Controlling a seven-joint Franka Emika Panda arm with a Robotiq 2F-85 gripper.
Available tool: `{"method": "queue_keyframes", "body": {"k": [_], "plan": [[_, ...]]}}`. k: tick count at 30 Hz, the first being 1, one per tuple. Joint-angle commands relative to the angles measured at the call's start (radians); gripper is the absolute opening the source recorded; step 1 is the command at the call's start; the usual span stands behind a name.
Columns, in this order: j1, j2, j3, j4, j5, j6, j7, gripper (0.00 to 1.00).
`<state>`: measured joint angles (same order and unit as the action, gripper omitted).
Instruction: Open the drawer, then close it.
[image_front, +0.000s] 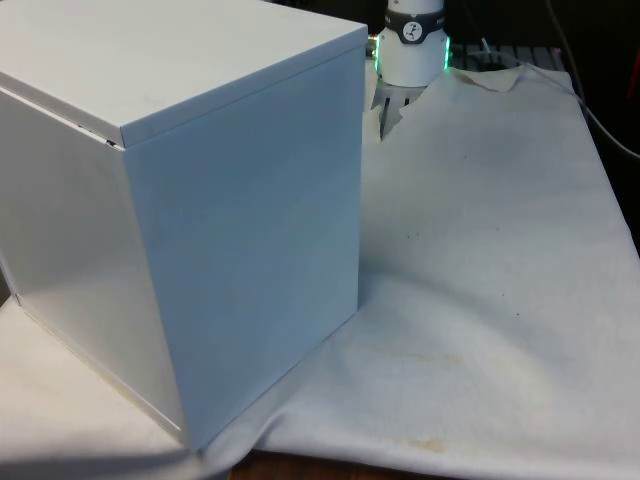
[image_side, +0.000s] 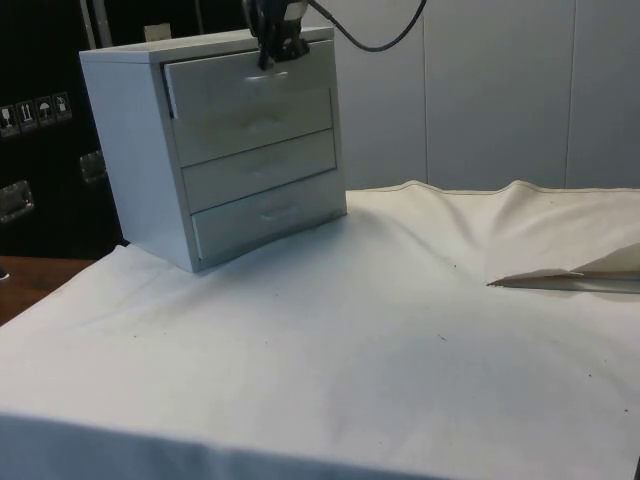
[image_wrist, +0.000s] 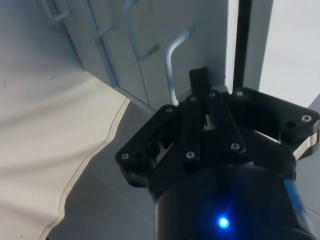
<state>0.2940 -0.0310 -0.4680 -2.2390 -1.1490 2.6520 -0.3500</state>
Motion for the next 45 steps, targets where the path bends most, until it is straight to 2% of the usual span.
{"method": "queue_keyframes", "body": {"k": [1,5,6,7,12,13,14,19,20,21,29,30,36,37,44,45], "plan": [[-0.002,0.012,-0.001,0.020,-0.027,0.000,0.022,0.00],[-0.002,0.031,-0.002,0.039,-0.026,-0.005,0.028,0.00],[-0.001,0.023,-0.001,0.023,0.000,-0.004,0.007,0.00],[-0.002,0.034,-0.002,0.042,-0.026,-0.005,0.029,0.00],[-0.001,0.054,-0.002,0.063,-0.025,-0.012,0.036,0.00],[0.000,0.045,-0.001,0.046,0.000,-0.013,0.016,0.00],[-0.001,0.057,-0.002,0.066,-0.025,-0.014,0.037,0.00],[0.000,0.074,-0.002,0.084,-0.025,-0.023,0.044,0.00],[0.000,0.067,-0.001,0.069,0.000,-0.024,0.024,0.00],[0.000,0.075,-0.002,0.085,-0.024,-0.025,0.045,0.00],[0.001,0.070,0.000,0.073,0.000,-0.025,0.028,0.00],[0.004,0.060,0.003,0.070,-0.013,-0.033,0.038,0.00],[0.010,0.036,0.007,0.047,-0.012,-0.039,0.039,0.00],[0.008,0.045,0.005,0.051,0.000,-0.030,0.029,0.00],[0.011,0.005,0.017,0.017,-0.014,-0.050,0.044,0.00],[0.010,0.012,0.015,0.020,0.000,-0.041,0.032,0.00]]}}
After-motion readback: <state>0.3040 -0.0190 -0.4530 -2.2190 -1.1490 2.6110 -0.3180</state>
